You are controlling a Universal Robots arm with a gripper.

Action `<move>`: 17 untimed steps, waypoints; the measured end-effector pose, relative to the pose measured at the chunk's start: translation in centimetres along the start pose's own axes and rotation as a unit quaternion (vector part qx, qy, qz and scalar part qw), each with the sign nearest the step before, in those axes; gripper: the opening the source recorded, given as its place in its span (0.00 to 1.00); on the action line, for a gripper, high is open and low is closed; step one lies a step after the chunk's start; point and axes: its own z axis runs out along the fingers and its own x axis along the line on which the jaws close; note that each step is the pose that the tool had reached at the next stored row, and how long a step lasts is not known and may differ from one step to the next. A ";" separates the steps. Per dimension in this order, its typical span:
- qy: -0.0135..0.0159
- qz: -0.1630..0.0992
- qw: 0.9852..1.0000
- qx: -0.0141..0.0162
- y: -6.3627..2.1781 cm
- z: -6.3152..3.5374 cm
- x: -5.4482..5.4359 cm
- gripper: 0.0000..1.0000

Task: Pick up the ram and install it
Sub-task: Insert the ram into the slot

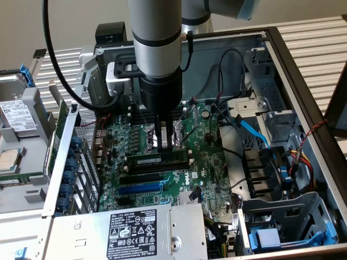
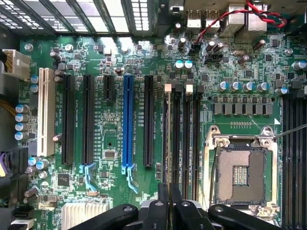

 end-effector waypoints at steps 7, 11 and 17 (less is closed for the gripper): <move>-0.001 0.002 1.000 0.000 0.00 0.07 0.0 0.13; 0.000 0.002 1.000 0.000 0.00 0.08 0.0 0.13; 0.000 0.002 1.000 0.000 0.00 0.08 0.1 0.13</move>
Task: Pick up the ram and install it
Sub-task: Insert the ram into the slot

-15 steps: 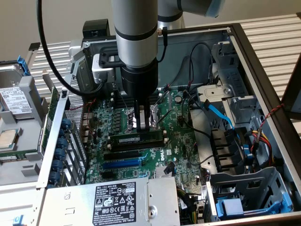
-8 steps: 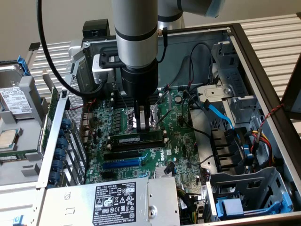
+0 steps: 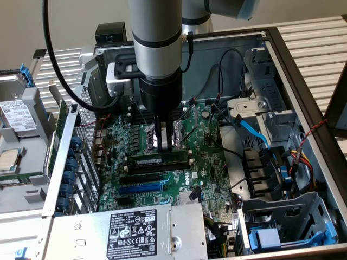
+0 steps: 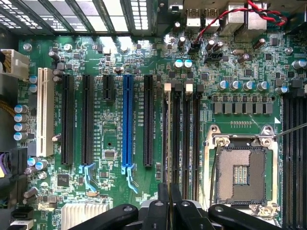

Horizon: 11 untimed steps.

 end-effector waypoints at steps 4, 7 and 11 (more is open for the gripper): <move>0.000 0.000 1.000 0.000 0.00 0.00 0.1 0.13; 0.000 0.000 1.000 0.001 -0.01 0.00 0.1 0.13; 0.000 0.001 1.000 0.001 0.00 0.00 0.1 0.13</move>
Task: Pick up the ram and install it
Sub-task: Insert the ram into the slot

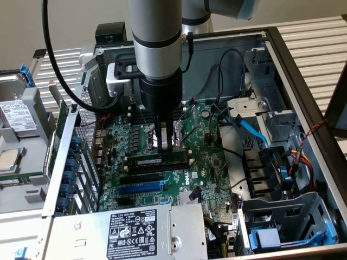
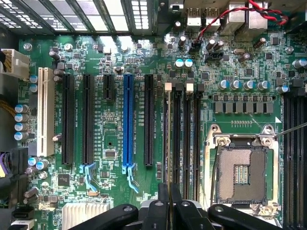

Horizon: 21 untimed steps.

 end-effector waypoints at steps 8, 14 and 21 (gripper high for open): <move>0.000 0.001 1.000 0.000 0.08 0.09 0.0 0.13; 0.000 0.001 1.000 0.000 0.13 0.12 0.0 0.13; 0.000 0.001 1.000 0.000 0.16 0.17 0.0 0.13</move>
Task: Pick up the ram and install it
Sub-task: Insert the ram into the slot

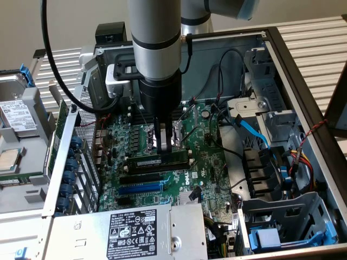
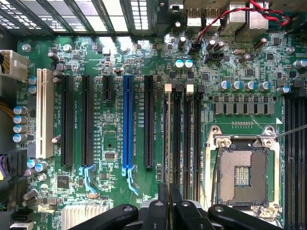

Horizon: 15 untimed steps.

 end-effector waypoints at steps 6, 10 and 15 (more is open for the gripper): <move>0.000 0.000 1.000 0.000 0.03 0.00 0.0 0.13; 0.000 0.000 1.000 0.000 0.05 0.00 0.0 0.13; 0.000 0.000 1.000 0.001 0.07 0.06 0.0 0.13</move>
